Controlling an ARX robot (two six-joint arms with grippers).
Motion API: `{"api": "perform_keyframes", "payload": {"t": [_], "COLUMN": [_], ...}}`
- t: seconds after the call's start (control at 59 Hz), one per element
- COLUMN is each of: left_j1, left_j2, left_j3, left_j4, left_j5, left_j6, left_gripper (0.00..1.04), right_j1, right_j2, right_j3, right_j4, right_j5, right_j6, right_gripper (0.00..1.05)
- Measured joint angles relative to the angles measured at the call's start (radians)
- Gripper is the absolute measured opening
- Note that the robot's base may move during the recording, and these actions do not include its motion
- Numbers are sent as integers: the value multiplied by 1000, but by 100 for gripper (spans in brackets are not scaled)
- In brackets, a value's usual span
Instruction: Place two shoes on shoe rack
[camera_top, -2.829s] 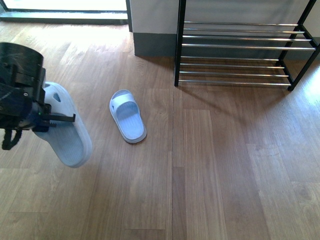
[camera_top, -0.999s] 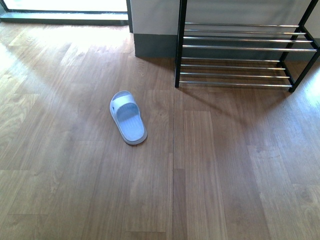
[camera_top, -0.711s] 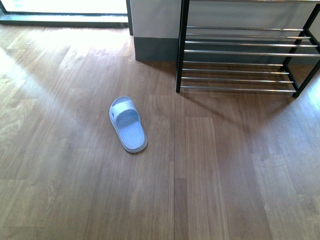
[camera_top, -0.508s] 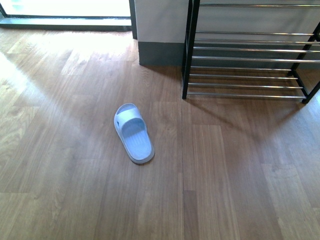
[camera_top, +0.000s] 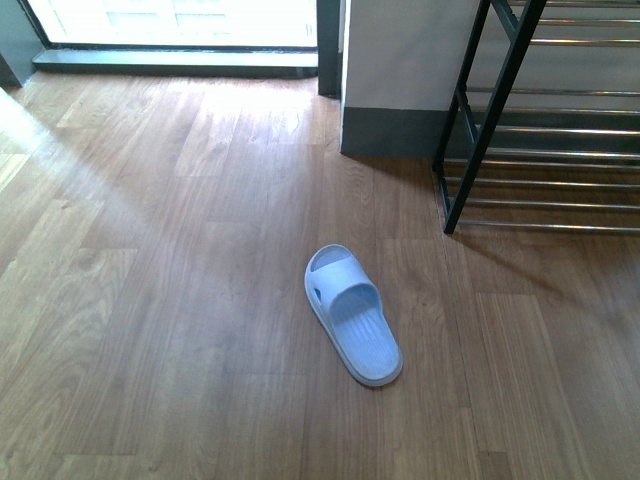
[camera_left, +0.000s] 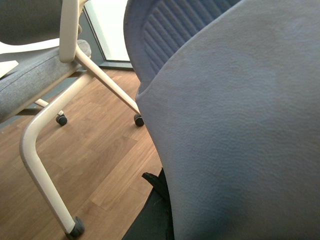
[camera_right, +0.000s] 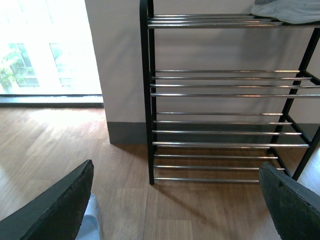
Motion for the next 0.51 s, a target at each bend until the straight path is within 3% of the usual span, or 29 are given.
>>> {"api": "perform_keyframes", "payload": {"t": [0.508], "left_j1": [0], "left_j2": [1], "left_j3": [0], "left_j4": [0], "left_j5": [2], "left_j6": [0], "left_gripper": [2], "right_j1": [0], "right_j2": [0], "right_j3": [0], "right_j4": [0], "right_j5": [2], "right_j6": [0], "right_gripper": [96]}}
